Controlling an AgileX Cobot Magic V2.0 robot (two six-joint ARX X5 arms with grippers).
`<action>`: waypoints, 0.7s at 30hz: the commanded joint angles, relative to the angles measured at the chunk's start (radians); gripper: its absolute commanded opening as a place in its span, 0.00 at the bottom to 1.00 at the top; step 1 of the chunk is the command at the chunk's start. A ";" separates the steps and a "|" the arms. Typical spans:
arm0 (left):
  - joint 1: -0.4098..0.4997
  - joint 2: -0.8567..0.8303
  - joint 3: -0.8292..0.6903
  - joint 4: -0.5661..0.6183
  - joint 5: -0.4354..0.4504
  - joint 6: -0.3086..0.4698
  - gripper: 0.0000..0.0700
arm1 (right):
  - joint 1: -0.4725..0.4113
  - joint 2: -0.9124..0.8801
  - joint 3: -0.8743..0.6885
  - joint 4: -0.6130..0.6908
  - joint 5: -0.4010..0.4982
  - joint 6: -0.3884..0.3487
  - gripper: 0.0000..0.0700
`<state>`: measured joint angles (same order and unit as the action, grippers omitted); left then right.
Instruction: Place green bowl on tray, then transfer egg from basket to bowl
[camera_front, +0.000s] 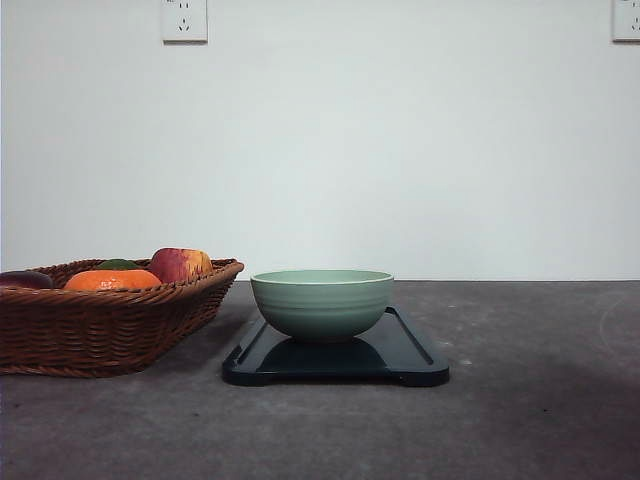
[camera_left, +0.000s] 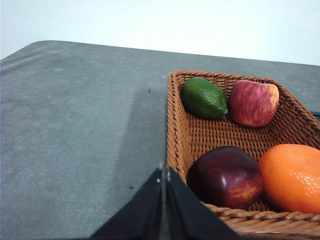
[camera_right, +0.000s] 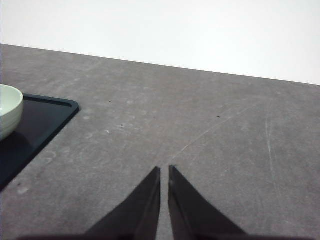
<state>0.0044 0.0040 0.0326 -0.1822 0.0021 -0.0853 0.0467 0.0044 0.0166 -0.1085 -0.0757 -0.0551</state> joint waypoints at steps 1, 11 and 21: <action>0.001 -0.001 -0.019 -0.005 0.002 0.014 0.00 | 0.002 -0.001 -0.004 0.011 -0.001 0.006 0.03; 0.001 -0.001 -0.019 -0.005 0.002 0.014 0.00 | 0.002 -0.001 -0.004 0.011 -0.001 0.006 0.03; 0.001 -0.001 -0.019 -0.005 0.002 0.014 0.00 | 0.002 -0.001 -0.004 0.011 -0.001 0.006 0.03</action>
<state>0.0044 0.0040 0.0326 -0.1822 0.0021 -0.0853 0.0467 0.0044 0.0166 -0.1081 -0.0757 -0.0551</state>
